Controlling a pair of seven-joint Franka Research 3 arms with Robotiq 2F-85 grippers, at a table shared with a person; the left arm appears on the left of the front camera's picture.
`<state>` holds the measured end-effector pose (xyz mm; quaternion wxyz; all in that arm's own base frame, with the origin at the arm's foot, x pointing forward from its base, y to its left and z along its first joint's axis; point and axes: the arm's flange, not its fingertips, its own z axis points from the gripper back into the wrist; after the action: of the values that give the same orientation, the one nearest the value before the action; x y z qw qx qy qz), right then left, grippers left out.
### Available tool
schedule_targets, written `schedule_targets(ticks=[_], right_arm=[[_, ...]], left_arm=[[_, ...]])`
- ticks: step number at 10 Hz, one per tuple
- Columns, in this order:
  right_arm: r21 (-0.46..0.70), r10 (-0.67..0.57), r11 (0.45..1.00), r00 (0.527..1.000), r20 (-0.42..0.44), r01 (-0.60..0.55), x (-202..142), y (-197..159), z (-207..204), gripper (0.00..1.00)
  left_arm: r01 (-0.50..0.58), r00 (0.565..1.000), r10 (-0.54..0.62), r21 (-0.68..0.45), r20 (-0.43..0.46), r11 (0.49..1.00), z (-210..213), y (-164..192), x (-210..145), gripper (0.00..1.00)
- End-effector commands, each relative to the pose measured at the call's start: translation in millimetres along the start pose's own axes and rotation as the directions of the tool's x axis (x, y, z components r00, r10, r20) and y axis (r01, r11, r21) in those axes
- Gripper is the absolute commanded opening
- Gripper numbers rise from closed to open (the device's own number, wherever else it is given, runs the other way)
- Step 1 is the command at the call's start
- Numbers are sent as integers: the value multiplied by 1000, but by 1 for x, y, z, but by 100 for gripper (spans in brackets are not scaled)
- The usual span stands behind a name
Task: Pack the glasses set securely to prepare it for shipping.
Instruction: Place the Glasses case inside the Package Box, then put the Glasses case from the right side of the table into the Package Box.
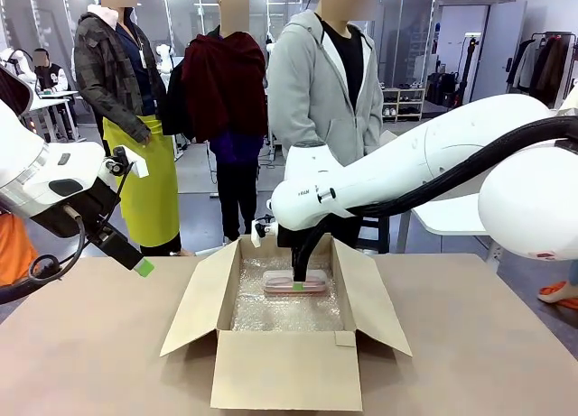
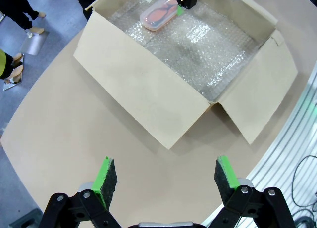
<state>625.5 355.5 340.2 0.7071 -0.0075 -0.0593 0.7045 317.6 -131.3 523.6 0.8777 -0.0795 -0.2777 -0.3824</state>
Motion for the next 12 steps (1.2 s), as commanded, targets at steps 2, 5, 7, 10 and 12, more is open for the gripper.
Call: schedule_targets(ticks=[2, 5, 7, 10, 12], right_arm=[[-12, -21, 1000, 1000, 17, 21, -2, 8, 10, 100], [-3, -1, 1000, 1000, 4, 1, 0, 0, 3, 100], [-3, -1, 1000, 1000, 4, 1, 0, 0, 3, 100], [-3, -1, 1000, 1000, 4, 1, 0, 0, 3, 100], [-3, -1, 1000, 1000, 4, 1, 0, 0, 3, 100]], left_arm=[[1, 1000, -1, -3, 2, 1000, 1, 1, -1, 100], [1, 1000, -1, -3, 2, 1000, 1, 1, -1, 100], [1, 1000, -1, -3, 2, 1000, 1, 1, -1, 100], [1, 1000, -1, -3, 2, 1000, 1, 1, -1, 100], [1, 1000, -1, -3, 2, 1000, 1, 1, -1, 100]])
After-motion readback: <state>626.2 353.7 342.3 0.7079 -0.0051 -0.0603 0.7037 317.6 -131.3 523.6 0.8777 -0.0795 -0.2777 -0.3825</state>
